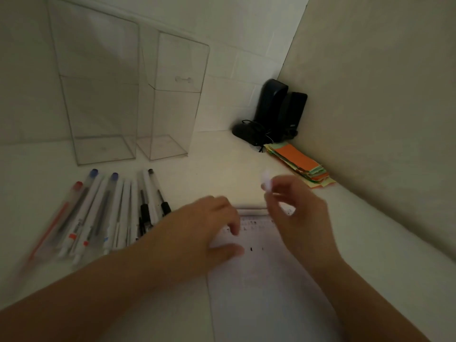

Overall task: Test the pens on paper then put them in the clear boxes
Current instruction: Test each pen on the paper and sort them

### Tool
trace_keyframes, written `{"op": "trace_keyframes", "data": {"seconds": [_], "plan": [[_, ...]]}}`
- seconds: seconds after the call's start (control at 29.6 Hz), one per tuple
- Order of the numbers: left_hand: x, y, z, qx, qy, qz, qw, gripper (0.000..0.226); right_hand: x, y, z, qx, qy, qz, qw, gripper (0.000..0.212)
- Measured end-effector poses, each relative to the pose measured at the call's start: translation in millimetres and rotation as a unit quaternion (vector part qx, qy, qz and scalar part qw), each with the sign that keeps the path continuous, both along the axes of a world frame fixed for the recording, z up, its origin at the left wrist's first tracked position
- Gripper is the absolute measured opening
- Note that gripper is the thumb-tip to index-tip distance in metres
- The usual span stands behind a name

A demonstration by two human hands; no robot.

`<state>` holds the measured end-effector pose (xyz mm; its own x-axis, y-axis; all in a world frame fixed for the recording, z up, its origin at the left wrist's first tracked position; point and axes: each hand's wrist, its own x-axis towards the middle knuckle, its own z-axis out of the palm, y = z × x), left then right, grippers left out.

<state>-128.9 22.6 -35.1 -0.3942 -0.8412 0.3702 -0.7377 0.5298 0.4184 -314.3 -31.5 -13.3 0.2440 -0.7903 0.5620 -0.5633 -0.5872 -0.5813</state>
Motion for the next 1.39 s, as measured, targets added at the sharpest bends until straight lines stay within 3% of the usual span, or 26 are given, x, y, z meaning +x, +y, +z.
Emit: {"op": "trace_keyframes", "data": {"seconds": [0.03,0.1,0.17,0.24,0.34,0.41,0.51,0.64,0.74,0.88,0.98,1.08,1.15,1.25,1.32,1.39], "plan": [[1.7,-2.0,0.3,-0.003,0.026,0.017,1.0,0.022,1.2,1.4,7.0,0.068,-0.101,0.032,0.992,0.016],[2.3,-3.3,1.2,0.005,0.082,0.026,0.996,0.029,4.5,4.5,14.7,0.222,-0.25,0.131,0.933,0.032],[0.0,-1.6,3.6,0.029,0.115,0.004,0.993,0.039,6.8,6.5,9.8,0.318,-0.285,0.199,0.882,0.053],[-1.5,-1.6,4.1,0.029,0.109,-0.029,0.993,0.037,8.5,8.9,1.7,0.361,-0.28,0.232,0.859,0.06],[0.1,-1.7,5.8,0.014,0.098,-0.072,0.992,0.038,9.1,9.6,1.7,0.382,-0.288,0.235,0.846,0.042],[0.9,-1.0,7.3,0.022,0.102,-0.081,0.991,0.048,8.5,8.7,2.8,0.404,-0.31,0.235,0.828,0.041],[1.3,-1.3,7.0,-0.005,0.108,-0.087,0.99,0.041,10.4,10.9,3.9,0.426,-0.317,0.258,0.807,0.04],[1.9,-1.4,3.7,-0.044,0.089,-0.076,0.992,0.029,13.1,12.4,2.1,0.429,-0.294,0.283,0.806,0.041],[1.3,0.0,3.4,-0.047,0.078,-0.072,0.993,0.033,13.3,12.2,1.8,0.416,-0.292,0.28,0.815,0.035],[7.9,-3.2,15.3,0.058,0.145,-0.025,0.987,0.065,9.3,8.9,5.8,0.423,-0.343,0.253,0.799,0.035],[17.1,-6.9,12.9,0.113,0.136,0.031,0.984,0.067,4.1,3.8,12.7,0.43,-0.424,0.227,0.764,0.035],[15.1,-3.4,10.3,0.133,0.002,0.059,0.989,0.062,1.5,0.0,13.0,0.4,-0.42,0.18,0.795,0.01],[12.4,-3.6,8.1,0.124,-0.07,0.056,0.988,0.068,2.6,0.8,11.9,0.393,-0.383,0.146,0.823,0.025],[10.6,-4.7,8.8,0.125,-0.085,0.068,0.986,0.073,9.9,3.5,11.0,0.418,-0.33,0.156,0.832,0.043],[9.0,-4.6,9.1,0.122,-0.076,0.073,0.987,0.073,16.8,6.0,7.9,0.392,-0.25,0.15,0.873,0.044],[8.4,-4.6,8.8,0.118,-0.058,0.073,0.989,0.073,22.3,7.2,2.6,0.351,-0.159,0.138,0.912,0.032]]}}
